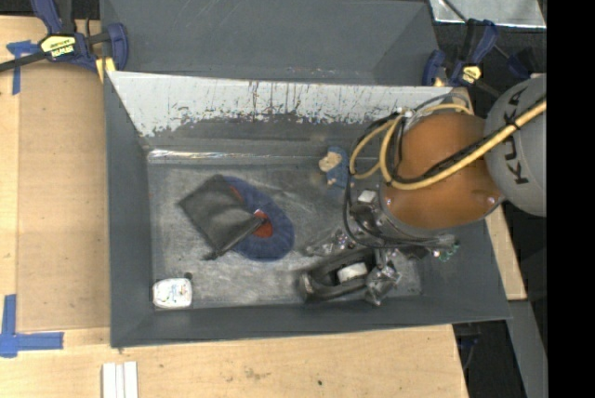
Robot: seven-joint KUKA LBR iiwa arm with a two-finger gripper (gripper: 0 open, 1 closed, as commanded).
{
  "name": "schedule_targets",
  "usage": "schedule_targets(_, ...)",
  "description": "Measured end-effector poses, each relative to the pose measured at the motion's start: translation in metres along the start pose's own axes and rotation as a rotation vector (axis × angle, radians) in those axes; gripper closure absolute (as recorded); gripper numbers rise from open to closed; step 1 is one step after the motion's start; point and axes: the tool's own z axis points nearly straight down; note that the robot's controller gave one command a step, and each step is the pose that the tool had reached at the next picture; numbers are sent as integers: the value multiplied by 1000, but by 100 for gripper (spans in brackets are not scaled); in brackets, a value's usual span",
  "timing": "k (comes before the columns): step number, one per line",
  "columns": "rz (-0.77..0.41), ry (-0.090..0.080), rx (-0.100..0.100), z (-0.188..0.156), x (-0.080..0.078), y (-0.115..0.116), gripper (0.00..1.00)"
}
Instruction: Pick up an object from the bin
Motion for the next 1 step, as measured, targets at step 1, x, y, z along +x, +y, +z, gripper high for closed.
schedule_targets(1, -102, 7, 6, 19, -4, 4, 0)
